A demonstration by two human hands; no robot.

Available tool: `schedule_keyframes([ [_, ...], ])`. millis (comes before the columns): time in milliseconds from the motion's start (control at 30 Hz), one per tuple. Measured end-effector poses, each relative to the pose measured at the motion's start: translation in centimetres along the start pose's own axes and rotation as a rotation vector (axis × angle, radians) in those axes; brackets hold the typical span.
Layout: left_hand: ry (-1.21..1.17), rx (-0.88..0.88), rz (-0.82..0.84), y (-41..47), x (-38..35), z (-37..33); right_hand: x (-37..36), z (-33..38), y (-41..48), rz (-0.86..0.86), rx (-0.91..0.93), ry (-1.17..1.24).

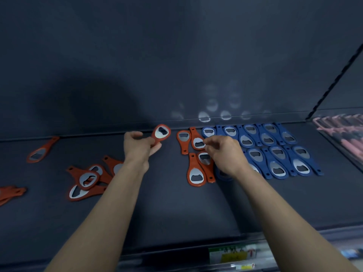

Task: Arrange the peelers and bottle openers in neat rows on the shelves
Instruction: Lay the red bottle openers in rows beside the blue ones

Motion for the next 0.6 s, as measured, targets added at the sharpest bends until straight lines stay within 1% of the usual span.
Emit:
schedule_keyframes([
  [100,0.201,-0.058,-0.012,0.1,0.1,0.8,-0.4,0.1,0.4,0.011,0.000,-0.010],
  [200,0.570,-0.231,-0.002,-0.2,0.4,0.9,-0.8,0.2,0.6,0.024,-0.010,-0.008],
  [233,0.655,-0.266,0.011,-0.3,0.3,0.8,-0.9,0.2,0.6,0.026,-0.011,-0.005],
  [267,0.697,-0.281,0.031,-0.4,0.2,0.8,-1.0,0.3,0.6,0.028,-0.011,0.000],
  [500,0.789,-0.302,0.156,-0.5,-1.7,0.9,-1.2,0.7,0.9,0.032,-0.014,0.024],
  [600,0.831,-0.344,0.226,-0.4,-2.2,0.9,-1.1,0.4,1.1,0.038,-0.022,0.016],
])
Point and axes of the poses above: each hand's wrist, its own y-axis towards the middle knuckle, its own x-axis out of the back of the hand, z = x × y, the point moved 2 cm from there along y, towards the middle knuckle, and after that the axes turned 1 degree about -x, right-handed, at the moved point
